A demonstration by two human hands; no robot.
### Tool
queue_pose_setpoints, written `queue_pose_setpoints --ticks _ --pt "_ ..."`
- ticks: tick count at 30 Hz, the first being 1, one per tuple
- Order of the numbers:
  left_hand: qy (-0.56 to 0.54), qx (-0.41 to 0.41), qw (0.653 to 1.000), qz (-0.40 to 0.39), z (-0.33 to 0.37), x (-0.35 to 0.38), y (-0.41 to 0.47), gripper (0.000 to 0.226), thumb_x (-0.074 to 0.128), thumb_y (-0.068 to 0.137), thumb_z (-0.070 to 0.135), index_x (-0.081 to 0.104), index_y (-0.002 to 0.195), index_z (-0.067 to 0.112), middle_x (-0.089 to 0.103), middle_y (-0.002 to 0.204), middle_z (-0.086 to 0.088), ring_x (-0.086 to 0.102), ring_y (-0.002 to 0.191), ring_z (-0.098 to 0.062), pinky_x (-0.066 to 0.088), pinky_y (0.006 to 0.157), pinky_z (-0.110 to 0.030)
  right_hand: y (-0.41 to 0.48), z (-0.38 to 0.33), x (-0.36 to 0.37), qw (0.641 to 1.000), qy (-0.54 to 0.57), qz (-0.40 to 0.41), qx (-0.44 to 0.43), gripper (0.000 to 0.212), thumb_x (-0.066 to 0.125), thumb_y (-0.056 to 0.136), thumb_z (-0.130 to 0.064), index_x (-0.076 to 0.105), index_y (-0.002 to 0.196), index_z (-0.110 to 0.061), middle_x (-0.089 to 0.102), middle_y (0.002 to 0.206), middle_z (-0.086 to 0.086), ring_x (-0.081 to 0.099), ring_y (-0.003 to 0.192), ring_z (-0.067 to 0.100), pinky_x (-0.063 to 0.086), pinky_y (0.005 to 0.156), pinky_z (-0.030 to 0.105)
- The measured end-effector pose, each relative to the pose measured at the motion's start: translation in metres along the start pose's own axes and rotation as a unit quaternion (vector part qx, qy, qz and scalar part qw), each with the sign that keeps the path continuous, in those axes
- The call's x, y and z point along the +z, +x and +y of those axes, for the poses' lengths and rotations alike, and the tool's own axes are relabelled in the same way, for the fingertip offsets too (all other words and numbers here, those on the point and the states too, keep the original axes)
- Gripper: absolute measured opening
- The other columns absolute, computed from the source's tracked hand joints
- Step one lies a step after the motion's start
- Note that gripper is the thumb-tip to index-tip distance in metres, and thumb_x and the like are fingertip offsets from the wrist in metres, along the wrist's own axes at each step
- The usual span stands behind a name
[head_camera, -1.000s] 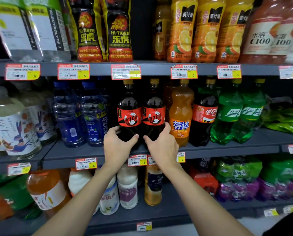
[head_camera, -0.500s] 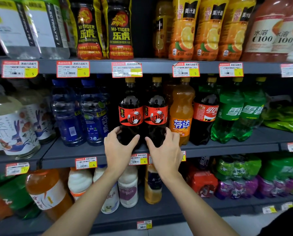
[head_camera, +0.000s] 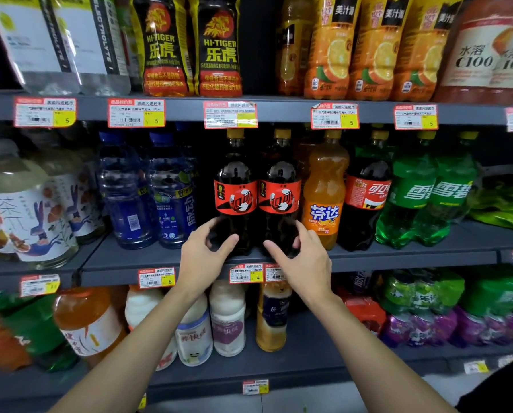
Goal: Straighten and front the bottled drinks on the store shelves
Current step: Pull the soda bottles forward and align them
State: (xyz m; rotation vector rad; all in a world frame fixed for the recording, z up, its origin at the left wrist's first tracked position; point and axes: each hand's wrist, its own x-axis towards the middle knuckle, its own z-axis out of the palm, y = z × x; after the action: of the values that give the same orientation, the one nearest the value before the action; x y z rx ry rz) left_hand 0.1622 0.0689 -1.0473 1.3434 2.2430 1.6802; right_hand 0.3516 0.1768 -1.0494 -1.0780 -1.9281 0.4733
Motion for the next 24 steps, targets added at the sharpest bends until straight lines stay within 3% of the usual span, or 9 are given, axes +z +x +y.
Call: queue_pose_setpoints --ticks 3,6,11,16,19,21,24 --pt "-0.003 -0.002 1.000 0.011 0.000 0.004 -0.001 0.061 0.070 0.087 0.052 0.053 0.142 0.032 0.064 0.109 0.000 0.052 0.089 -0.001 0.037 0.074 -0.012 0.000 -0.001 0.003 1.000 -0.003 0.002 0.003 0.094 0.057 0.076 -0.083 0.041 0.150 -0.027 0.042 0.092 -0.019 0.048 0.083 -0.007 0.039 0.074 0.025" --pt "-0.002 0.005 1.000 0.019 -0.001 0.008 -0.002 0.059 0.069 0.089 0.050 0.053 0.142 0.031 0.065 0.119 0.001 0.057 0.105 -0.016 0.039 0.080 -0.016 0.002 0.000 0.005 1.000 -0.018 0.001 -0.005 0.090 0.055 0.081 -0.079 0.039 0.151 -0.024 0.041 0.092 -0.020 0.046 0.081 -0.009 0.038 0.075 0.026" --pt "0.004 0.012 0.999 0.038 0.005 0.016 -0.007 0.056 0.068 0.091 0.047 0.052 0.142 0.030 0.054 0.123 0.020 0.052 0.116 -0.011 0.040 0.095 -0.027 0.004 0.006 0.006 1.000 -0.023 0.008 -0.020 0.088 0.057 0.085 -0.074 0.039 0.152 -0.020 0.038 0.093 -0.017 0.045 0.076 0.000 0.038 0.073 0.026" --pt "0.016 0.014 0.999 0.034 0.009 0.019 -0.010 0.057 0.065 0.094 0.047 0.049 0.145 0.026 0.056 0.131 0.010 0.044 0.120 -0.006 0.038 0.097 -0.026 0.000 0.007 0.009 0.999 0.019 0.032 -0.015 0.084 0.063 0.084 -0.069 0.042 0.151 -0.022 0.041 0.090 -0.016 0.048 0.088 -0.010 0.039 0.069 0.022" --pt "0.030 0.026 0.999 0.024 0.012 0.015 -0.011 0.059 0.062 0.094 0.049 0.049 0.146 0.024 0.057 0.135 0.007 0.045 0.122 -0.009 0.038 0.098 -0.027 -0.007 0.001 0.011 0.997 0.043 0.065 0.004 0.075 0.068 0.083 -0.065 0.046 0.144 -0.028 0.042 0.090 -0.016 0.051 0.082 -0.004 0.038 0.067 0.020" --pt "0.029 0.033 0.999 0.023 0.012 0.010 -0.012 0.059 0.061 0.095 0.049 0.049 0.145 0.022 0.056 0.136 0.005 0.046 0.125 -0.011 0.041 0.101 -0.030 -0.018 -0.009 0.017 0.991 0.090 0.096 0.009 0.063 0.073 0.082 -0.058 0.046 0.133 -0.031 0.043 0.090 -0.017 0.052 0.077 0.002 0.045 0.068 0.028" --pt "0.013 0.056 0.996 0.068 0.006 -0.009 -0.014 0.048 0.063 0.096 0.042 0.056 0.137 0.017 0.058 0.128 0.004 0.051 0.120 -0.012 0.047 0.101 -0.038 -0.040 -0.039 0.037 0.989 0.116 0.079 -0.055 0.045 0.070 0.085 -0.050 0.048 0.121 -0.035 0.043 0.092 -0.016 0.050 0.069 0.004 0.044 0.063 0.028"
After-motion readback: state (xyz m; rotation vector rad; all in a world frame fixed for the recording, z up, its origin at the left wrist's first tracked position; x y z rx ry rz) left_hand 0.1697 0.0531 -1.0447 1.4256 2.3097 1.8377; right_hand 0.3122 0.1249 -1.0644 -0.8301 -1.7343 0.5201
